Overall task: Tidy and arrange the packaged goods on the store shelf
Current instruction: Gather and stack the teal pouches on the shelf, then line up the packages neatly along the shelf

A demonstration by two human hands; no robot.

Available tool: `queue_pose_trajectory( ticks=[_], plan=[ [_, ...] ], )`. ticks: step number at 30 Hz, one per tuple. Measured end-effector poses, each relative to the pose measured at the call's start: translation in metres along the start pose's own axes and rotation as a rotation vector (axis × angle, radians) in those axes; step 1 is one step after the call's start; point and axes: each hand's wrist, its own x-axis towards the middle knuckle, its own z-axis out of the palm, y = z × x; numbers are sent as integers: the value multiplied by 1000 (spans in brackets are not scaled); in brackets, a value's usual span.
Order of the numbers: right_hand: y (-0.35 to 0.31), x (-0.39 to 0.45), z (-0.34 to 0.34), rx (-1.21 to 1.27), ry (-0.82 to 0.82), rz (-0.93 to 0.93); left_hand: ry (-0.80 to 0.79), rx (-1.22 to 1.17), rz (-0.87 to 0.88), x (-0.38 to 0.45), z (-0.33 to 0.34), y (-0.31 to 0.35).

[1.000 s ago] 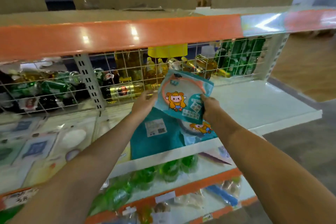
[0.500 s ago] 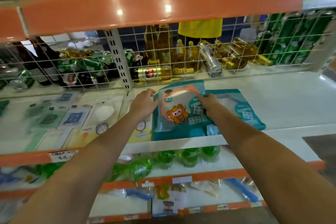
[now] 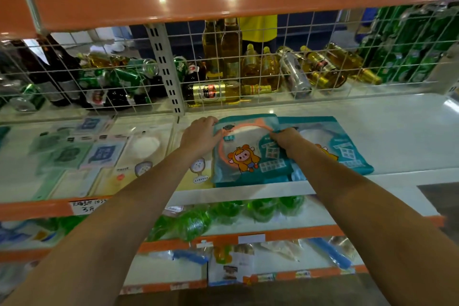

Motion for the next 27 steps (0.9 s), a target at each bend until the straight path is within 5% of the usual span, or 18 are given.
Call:
queue_pose_trajectory(
  ticks=[27],
  plan=[
    [-25,-34,1,-940,285,-316,-183,315,140,1,-18,7]
  ],
)
